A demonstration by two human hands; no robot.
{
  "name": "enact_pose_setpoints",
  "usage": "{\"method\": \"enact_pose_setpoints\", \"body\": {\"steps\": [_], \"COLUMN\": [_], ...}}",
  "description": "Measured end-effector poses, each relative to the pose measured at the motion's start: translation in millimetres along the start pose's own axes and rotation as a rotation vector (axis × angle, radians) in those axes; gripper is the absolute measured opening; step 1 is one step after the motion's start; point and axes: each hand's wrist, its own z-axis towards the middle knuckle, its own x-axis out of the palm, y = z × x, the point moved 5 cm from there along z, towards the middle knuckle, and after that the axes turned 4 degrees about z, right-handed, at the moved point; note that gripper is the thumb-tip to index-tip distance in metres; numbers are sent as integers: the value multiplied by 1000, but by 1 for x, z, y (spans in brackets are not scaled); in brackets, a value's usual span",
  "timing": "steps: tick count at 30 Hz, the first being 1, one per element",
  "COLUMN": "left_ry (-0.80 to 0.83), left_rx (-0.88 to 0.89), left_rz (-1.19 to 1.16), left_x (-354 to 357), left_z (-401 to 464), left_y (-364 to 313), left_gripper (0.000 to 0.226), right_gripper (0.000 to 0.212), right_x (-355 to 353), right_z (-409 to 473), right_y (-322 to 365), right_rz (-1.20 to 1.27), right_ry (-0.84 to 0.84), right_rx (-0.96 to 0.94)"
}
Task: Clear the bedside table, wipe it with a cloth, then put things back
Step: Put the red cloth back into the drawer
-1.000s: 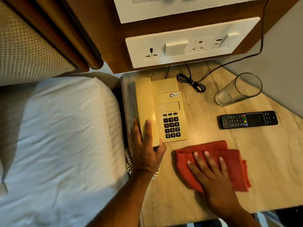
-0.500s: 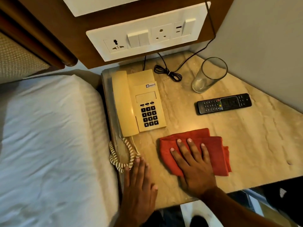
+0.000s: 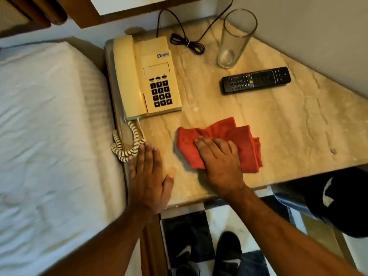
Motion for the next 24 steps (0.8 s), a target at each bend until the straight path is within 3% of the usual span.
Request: {"method": "enact_pose_setpoints", "body": {"steps": [3,6,10,12,15,16,20,24], "left_ry": [-18,-23,-25,-33,-40,-41,-41,-35], "left_rx": [12,12,15,17,19,17,23,22], "left_rz": [1,5,11,0,-14,-18,-25,-15], "left_x": [4,4,4,3,2,2,0,-1], "left_z": [0,-1,-1,-2,-1,-2,-3,-2], "left_y": [0,1,2,1,1,1,0,0], "left_gripper": [80,81,83,84,85,85,86,87], "right_gripper": [56,45,54,44,75,77,53,45], "right_x": [-5,-11,2,15,38,47,84,91], "right_z": [-44,-98,-139,-147,-136,-131,-124,-132], "right_y": [6,14,-1,-20,-41,-44,-43,-41], "right_rz": [44,48,147,52,-26,-24,-71,-136], "right_ry": [2,131,650,767,811,818,808,721], "right_rx": [-52,-92,81,148,256,266,260,276]}}
